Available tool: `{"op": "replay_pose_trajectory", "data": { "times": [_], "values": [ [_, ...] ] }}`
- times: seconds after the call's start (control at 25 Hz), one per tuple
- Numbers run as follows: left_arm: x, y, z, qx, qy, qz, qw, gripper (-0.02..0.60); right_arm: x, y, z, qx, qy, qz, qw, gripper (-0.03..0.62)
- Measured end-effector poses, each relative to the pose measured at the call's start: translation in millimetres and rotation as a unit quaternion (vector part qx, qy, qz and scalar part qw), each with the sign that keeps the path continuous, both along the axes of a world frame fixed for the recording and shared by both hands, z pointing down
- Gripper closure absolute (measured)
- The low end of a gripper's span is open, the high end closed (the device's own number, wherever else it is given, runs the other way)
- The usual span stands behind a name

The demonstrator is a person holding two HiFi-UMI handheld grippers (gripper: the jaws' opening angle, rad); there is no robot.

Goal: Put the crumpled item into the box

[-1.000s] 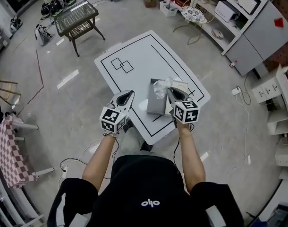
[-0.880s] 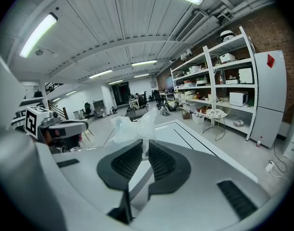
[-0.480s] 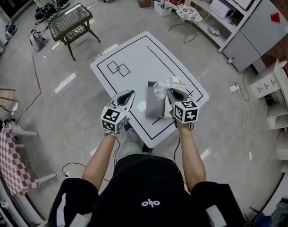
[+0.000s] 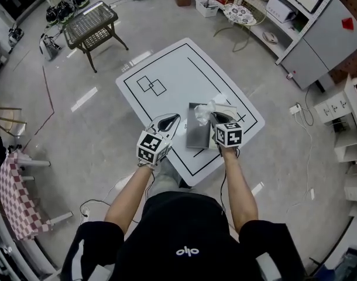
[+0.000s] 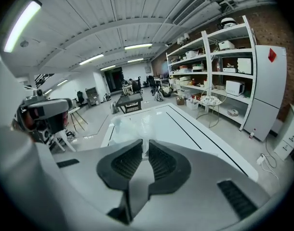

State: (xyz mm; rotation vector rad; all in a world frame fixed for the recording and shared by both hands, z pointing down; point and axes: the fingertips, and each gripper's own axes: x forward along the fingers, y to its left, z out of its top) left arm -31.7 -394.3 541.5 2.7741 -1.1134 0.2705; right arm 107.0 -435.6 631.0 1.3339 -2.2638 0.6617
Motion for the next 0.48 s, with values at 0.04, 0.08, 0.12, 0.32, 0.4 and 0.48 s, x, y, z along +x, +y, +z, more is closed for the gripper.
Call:
{"op": "replay_pose_trajectory", "data": {
  "times": [0.04, 0.08, 0.12, 0.32, 0.4, 0.48],
  "values": [
    [2, -2, 2, -0.003, 0.000, 0.002, 1.0000, 0.575, -1, -4, 8, -0.007, 0.005, 0.000, 1.000, 0.545],
    [3, -4, 4, -0.006, -0.001, 0.005, 1.0000, 0.575, -1, -8, 15, -0.014, 0.009, -0.001, 1.000, 0.545],
    [4, -6, 6, -0.009, -0.001, 0.008, 0.9999, 0.575, -2, -12, 23, -0.022, 0.014, -0.002, 1.000, 0.545],
    [7, -18, 16, -0.025, -0.004, 0.019, 0.9995, 0.575, -4, -30, 65, -0.071, 0.035, -0.004, 0.997, 0.545],
    [6, -23, 22, -0.033, -0.004, 0.021, 0.9992, 0.575, -5, -35, 82, -0.092, 0.044, -0.004, 0.995, 0.545],
    [5, -30, 29, -0.035, -0.003, 0.026, 0.9991, 0.575, -6, -41, 98, -0.111, 0.052, -0.003, 0.992, 0.545]
  ]
}}
